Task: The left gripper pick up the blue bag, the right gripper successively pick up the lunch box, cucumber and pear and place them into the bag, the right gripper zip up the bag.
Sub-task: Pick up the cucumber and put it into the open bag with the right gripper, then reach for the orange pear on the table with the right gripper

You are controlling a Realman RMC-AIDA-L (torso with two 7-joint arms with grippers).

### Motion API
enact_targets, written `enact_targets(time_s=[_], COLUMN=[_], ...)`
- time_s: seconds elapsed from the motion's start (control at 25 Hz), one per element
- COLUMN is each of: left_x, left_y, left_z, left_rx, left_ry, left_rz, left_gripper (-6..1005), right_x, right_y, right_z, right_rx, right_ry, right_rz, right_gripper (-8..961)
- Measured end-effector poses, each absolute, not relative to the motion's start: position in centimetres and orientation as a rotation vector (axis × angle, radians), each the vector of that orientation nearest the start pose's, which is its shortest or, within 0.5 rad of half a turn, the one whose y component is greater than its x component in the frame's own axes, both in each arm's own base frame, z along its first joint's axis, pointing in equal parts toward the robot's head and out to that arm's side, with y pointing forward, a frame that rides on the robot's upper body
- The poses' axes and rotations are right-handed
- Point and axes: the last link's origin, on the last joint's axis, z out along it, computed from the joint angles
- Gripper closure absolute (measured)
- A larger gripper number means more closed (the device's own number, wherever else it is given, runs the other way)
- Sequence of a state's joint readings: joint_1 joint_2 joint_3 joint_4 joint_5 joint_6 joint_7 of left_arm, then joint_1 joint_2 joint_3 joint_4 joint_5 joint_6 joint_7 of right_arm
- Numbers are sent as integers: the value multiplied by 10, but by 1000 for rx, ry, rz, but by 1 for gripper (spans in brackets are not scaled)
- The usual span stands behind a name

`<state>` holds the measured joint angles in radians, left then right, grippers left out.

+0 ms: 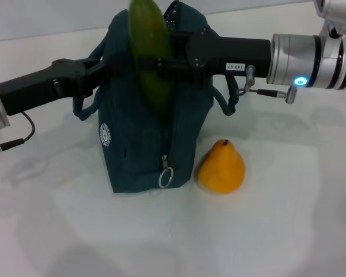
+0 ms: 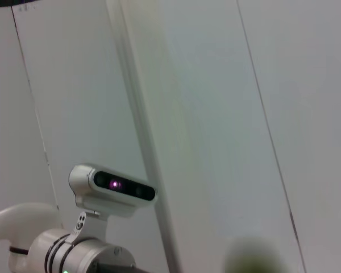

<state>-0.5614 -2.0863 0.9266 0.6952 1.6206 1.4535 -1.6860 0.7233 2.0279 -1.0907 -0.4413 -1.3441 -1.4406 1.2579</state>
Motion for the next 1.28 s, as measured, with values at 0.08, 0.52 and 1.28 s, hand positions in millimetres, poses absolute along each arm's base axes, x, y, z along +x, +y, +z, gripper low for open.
enact_targets(time_s=[0.08, 0.52, 1.28], left_x=[-203, -206, -208], left_y=[360, 359, 358], left_z=[0, 1, -2], left_rx=[-2607, -2602, -2597], left_ry=[-881, -887, -871], left_rz=[-1047, -1041, -1042], left_gripper=[937, 937, 936], right_x=[163, 163, 279], right_y=[380, 370, 279], right_z=[-15, 12, -1], right_rx=[-2647, -2603, -2328], right_ry=[380, 249, 266], right_rz=[1159, 1249, 1168], right_gripper=[386, 98, 129])
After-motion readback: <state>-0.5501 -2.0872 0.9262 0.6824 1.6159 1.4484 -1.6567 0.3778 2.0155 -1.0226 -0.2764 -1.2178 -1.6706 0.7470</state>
